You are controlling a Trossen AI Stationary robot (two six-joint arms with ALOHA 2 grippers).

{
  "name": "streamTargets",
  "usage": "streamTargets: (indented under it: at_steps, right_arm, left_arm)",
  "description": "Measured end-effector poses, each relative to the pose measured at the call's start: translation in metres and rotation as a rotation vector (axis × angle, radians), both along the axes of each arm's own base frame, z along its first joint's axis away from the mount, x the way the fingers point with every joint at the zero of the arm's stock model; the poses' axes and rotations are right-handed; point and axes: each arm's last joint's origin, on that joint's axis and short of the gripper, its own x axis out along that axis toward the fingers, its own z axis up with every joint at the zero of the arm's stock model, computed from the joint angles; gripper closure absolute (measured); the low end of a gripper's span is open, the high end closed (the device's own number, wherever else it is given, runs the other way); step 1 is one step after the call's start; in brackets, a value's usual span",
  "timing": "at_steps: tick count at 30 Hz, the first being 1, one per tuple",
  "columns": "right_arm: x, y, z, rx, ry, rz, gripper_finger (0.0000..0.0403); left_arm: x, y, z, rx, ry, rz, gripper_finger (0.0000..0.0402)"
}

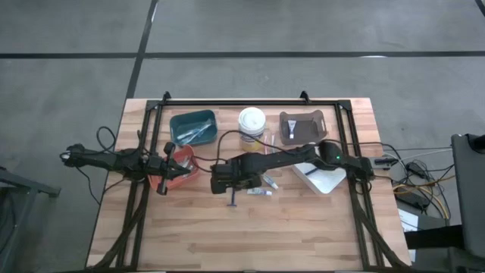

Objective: Pick & Place Travel size toiletries
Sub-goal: Put the razor into the white bin

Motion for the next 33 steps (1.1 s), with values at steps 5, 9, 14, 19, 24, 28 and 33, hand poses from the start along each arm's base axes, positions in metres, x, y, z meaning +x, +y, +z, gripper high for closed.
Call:
streamTargets:
  at_steps: [5, 9, 14, 19, 24, 28, 33]
  right_arm:
    - [0.007, 0.000, -0.014, 0.009, 0.082, -0.048, 0.0060]
    - [0.011, 0.001, -0.020, 0.015, 0.087, -0.072, 0.0060]
    - [0.011, 0.001, -0.030, 0.011, 0.097, -0.080, 0.0057]
    - [0.009, 0.000, -0.041, 0.003, 0.111, -0.082, 0.0065]
    - [0.007, -0.002, -0.049, 0.002, 0.113, -0.086, 0.0084]
    - [0.006, -0.004, -0.056, 0.005, 0.110, -0.095, 0.0102]
    - [0.004, -0.008, -0.062, 0.008, 0.121, -0.104, 0.0123]
  left_arm:
    - [0.000, 0.000, 0.000, 0.000, 0.000, 0.000, 0.0394]
    - [0.000, 0.000, 0.000, 0.000, 0.001, 0.000, 0.0394]
    - [0.000, 0.000, 0.000, 0.000, 0.001, 0.000, 0.0394]
    - [0.000, 0.000, 0.000, 0.000, 0.001, 0.000, 0.0394]
    - [0.000, 0.000, 0.000, 0.000, 0.001, 0.000, 0.0394]
    - [0.000, 0.000, 0.000, 0.000, 0.001, 0.000, 0.0394]
    - [0.000, 0.000, 0.000, 0.000, 0.001, 0.000, 0.0394]
